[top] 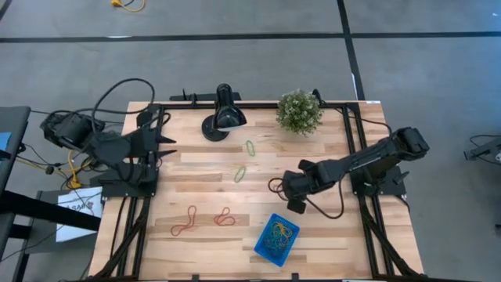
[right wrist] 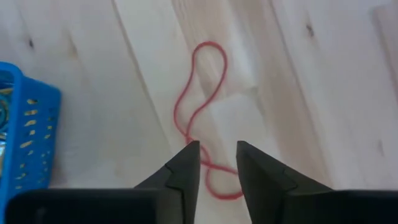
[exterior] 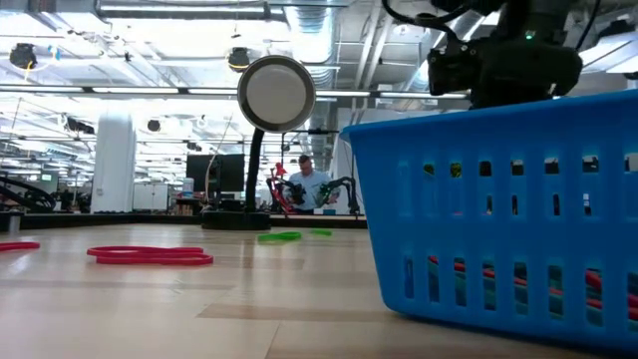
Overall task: Pick and place items into bin
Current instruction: Put the red rubber band into the blue bin
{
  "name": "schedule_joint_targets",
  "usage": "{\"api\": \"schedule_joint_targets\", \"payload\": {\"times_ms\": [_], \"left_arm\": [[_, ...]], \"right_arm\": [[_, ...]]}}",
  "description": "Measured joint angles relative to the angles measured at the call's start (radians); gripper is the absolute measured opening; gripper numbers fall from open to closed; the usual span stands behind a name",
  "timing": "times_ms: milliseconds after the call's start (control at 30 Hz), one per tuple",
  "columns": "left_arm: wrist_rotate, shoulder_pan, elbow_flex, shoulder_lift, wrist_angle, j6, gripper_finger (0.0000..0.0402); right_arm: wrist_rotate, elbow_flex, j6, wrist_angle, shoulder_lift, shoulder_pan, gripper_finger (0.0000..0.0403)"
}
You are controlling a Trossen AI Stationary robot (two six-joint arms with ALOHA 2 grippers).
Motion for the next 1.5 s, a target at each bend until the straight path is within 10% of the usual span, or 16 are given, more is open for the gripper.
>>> {"api": "schedule_joint_targets", "payload": {"times_ms": [733, 1167, 1500], "left_arm": [[-0.006, 0.002, -0.109, 0.113, -0.093, 0.025, 0.0107], [-0.007, 0.002, -0.109, 0.179, -0.116, 0.074, 0.0107], [-0.012, 0.002, -0.109, 0.171, -0.125, 0.055, 0.0107]], "right_arm": [[-0.161, 0.007, -0.218, 0.006, 0.257, -0.069, 0.0175], [-0.286, 0.024, -0.262, -0.003, 0.264, -0.14, 0.0016], [-0.368, 0.188, -0.271, -0.108, 0.224, -0.085, 0.0004]]}}
